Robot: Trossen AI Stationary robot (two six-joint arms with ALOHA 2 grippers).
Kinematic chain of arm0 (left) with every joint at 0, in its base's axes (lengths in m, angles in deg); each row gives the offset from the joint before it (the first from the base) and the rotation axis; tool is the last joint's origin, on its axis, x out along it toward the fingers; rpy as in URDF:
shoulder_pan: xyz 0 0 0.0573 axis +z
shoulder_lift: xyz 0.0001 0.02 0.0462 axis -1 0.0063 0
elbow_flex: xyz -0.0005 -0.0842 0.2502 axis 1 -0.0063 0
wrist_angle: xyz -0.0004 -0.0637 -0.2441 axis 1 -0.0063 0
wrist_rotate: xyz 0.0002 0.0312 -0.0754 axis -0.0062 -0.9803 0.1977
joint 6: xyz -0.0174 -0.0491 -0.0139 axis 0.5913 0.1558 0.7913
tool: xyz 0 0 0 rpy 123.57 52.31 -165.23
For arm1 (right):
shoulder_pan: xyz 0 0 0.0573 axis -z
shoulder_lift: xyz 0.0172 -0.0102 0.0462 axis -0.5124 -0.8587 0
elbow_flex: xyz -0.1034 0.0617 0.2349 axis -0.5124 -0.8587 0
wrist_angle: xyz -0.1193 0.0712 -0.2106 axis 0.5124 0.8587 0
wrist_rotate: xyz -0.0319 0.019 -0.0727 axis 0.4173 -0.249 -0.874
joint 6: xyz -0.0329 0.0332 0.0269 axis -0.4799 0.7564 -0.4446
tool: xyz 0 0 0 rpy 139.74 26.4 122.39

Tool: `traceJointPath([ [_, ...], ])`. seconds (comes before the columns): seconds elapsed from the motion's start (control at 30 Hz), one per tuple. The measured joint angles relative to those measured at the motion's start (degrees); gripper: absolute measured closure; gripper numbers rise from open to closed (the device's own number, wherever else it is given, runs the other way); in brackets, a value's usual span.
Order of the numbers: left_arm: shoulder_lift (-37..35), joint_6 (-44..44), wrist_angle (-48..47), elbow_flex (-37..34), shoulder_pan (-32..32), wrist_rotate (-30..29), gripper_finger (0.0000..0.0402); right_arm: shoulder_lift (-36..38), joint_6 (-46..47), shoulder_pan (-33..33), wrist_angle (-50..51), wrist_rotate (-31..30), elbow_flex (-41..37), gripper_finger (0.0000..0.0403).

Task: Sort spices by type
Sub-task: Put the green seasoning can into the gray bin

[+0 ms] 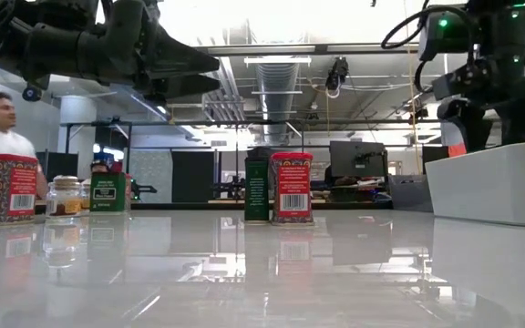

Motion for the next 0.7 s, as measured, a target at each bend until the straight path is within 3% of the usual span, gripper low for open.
traceJointPath([
  [0.7, -0.1, 0.02, -0.55, 0.0, 0.0, 0.01, 0.0075, -1.61, 0.19, 1.73, -1.48, 0.26, 0.0, 0.0114],
])
